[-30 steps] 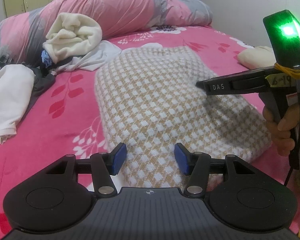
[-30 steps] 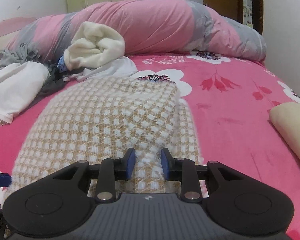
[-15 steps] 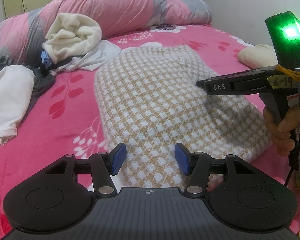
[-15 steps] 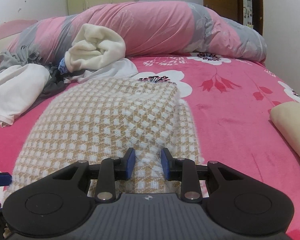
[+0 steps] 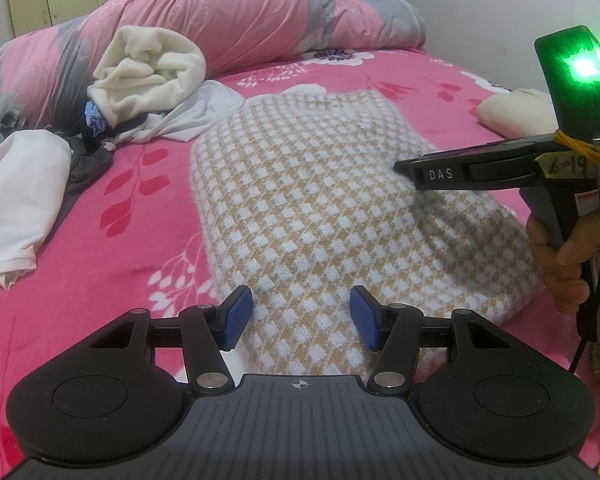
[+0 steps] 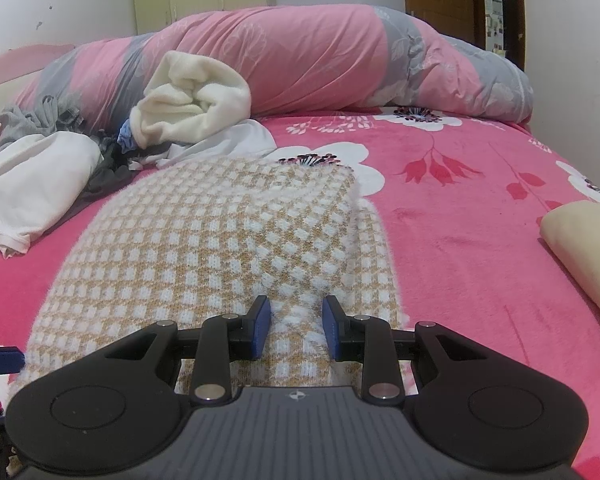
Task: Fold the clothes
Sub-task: 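Move both open tools to opposite sides of the folded cardigan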
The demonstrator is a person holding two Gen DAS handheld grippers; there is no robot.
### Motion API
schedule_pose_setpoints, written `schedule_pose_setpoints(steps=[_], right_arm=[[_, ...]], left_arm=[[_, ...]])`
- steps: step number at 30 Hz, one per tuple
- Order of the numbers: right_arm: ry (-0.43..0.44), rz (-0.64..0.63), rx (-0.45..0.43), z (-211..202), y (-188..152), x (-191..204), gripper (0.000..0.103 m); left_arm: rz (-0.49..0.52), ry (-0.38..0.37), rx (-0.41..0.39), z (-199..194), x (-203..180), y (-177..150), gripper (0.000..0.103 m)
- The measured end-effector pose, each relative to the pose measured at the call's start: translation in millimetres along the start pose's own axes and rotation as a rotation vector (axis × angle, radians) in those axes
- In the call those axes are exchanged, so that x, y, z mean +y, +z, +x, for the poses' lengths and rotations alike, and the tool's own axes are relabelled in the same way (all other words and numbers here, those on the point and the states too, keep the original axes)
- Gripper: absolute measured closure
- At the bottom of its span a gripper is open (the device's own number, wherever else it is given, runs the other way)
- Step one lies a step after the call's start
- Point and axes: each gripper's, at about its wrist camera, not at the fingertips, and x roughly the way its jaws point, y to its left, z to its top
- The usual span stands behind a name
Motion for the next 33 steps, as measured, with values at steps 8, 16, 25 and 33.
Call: schedule_pose_setpoints(steps=[8, 16, 25, 33], right_arm=[[0.004, 0.005, -0.002, -0.1, -0.3, -1.3, 0.073], [0.016, 0.01, -0.006, -0.7, -0.7, -4.5, 0.072], [0.019, 0.011, -0.006, -0.8, -0.2, -5.6, 0.072], [0.019, 0.015, -0.017, -0.9, -2.2, -4.4, 0.072]], left_arm=[[-0.009, -0.013, -0.009, -0.3, 2.6, -1.3, 0.048], [-0.121, -0.044, -0.123, -7.8, 33.7, 9.7, 0.048], [-0.116, -0.041, -0.281, 7.1, 33.7, 39.6, 0.054], [0.069, 0.033, -0.23, 47.6, 7.0, 21.4, 0.062]])
